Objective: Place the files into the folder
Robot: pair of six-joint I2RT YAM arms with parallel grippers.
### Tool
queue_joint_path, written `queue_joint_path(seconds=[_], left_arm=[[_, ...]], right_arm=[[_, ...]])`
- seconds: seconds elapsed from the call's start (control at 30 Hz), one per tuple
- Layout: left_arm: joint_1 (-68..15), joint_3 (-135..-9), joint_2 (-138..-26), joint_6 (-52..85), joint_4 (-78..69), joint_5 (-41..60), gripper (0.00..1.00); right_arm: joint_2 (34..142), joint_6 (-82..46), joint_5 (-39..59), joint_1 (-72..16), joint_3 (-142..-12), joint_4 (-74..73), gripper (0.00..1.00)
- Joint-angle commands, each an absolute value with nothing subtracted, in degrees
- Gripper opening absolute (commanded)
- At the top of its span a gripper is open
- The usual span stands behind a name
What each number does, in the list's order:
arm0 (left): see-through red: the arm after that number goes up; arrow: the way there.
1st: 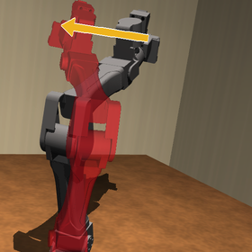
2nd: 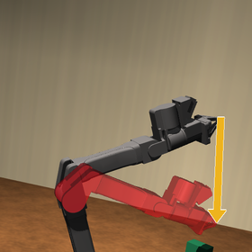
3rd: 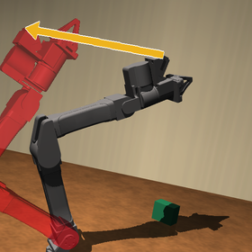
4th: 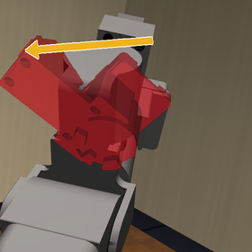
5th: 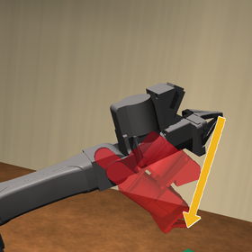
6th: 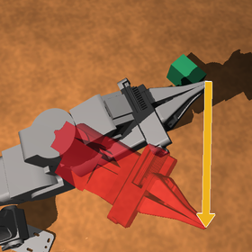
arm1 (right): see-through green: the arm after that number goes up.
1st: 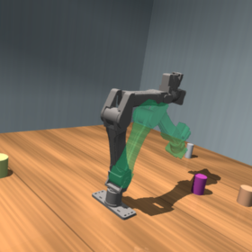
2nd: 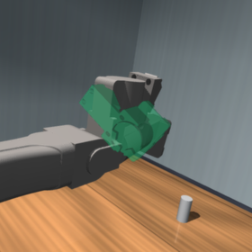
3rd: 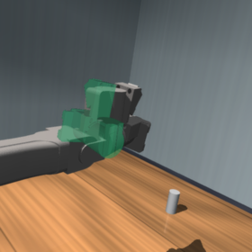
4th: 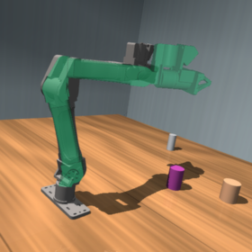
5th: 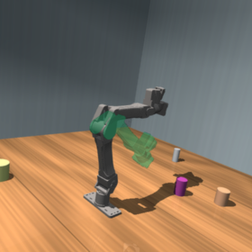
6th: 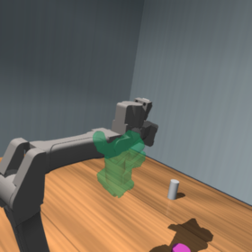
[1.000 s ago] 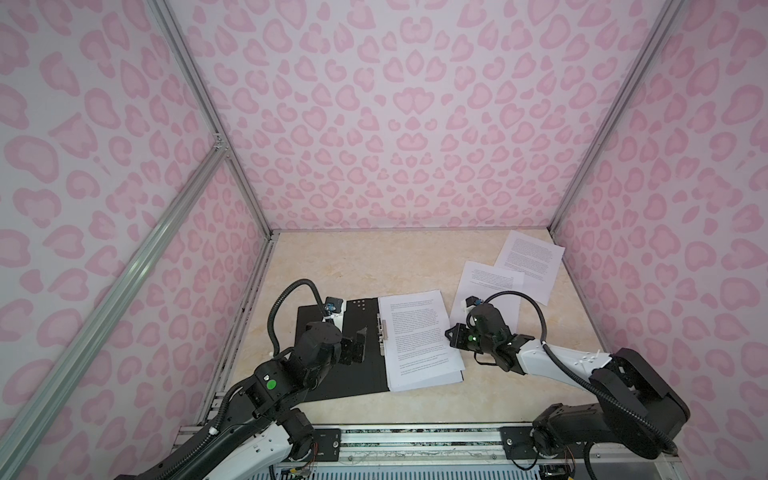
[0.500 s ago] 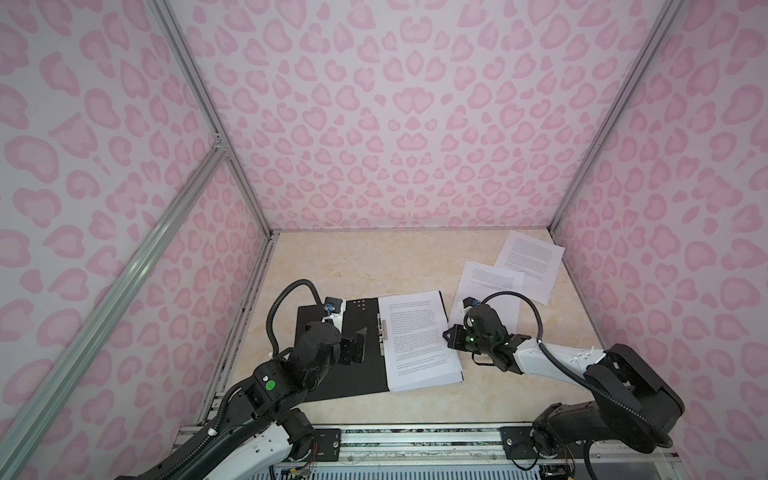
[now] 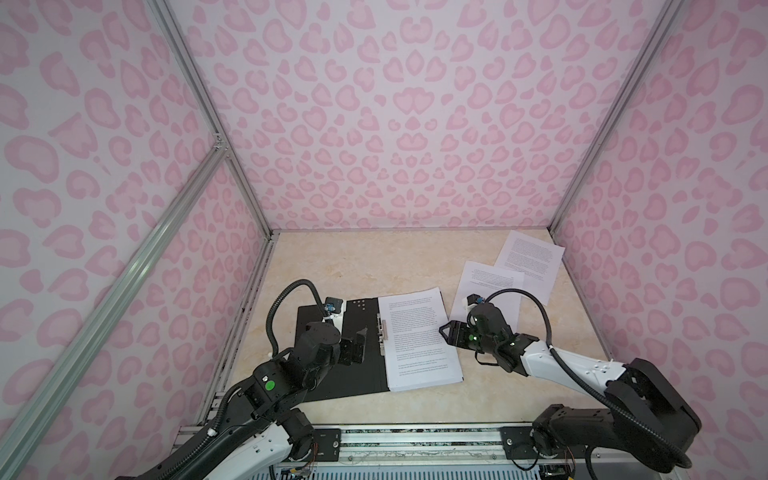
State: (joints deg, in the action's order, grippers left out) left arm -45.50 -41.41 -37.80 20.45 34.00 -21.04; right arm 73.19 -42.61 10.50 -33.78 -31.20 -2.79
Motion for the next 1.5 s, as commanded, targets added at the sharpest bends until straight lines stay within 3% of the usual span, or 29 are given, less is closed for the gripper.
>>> queue_joint_path(seconds=[0.0, 0.23, 0.37, 0.57, 0.77, 0.97, 1.2, 1.47], left_arm=[[-45.5, -42.9, -39.1, 19.3, 32.4, -14.6, 0.98], [-45.5, -47.3, -53.4, 23.3, 22.0, 1.3, 0.98], [-47.5, -56.7, -72.5, 24.9, 19.1, 6.4, 0.94], [-51.2, -75.2, -98.6, 24.0, 18.9, 11.7, 0.87], [-51.9, -89.7, -116.3, 25.0, 19.5, 18.3, 0.84], [-51.9, -98.9, -126.3, 25.1, 21.2, 21.4, 0.84], [-51.9, -103.9, -132.5, 25.2, 23.0, 21.4, 0.85], [-51.4, -102.9, -134.8, 26.5, 24.3, 20.5, 0.84]], right_arm=[[70.9, -39.0, 1.9, -31.4, -34.1, 8.7, 0.79], [71.9, -32.5, 2.1, -12.0, -38.3, 9.0, 0.89], [78.5, -30.5, 6.0, -0.3, -40.6, 4.4, 0.87], [89.6, -32.0, 11.1, 7.9, -42.2, -8.8, 0.85], [97.2, -34.3, 14.2, 11.0, -46.4, -15.6, 0.84], [104.6, -34.6, 16.7, 11.6, -53.7, -17.9, 0.83], [111.5, -35.9, 21.7, 13.5, -58.8, -21.6, 0.82], [117.4, -36.6, 27.2, 14.0, -66.1, -15.3, 0.82]])
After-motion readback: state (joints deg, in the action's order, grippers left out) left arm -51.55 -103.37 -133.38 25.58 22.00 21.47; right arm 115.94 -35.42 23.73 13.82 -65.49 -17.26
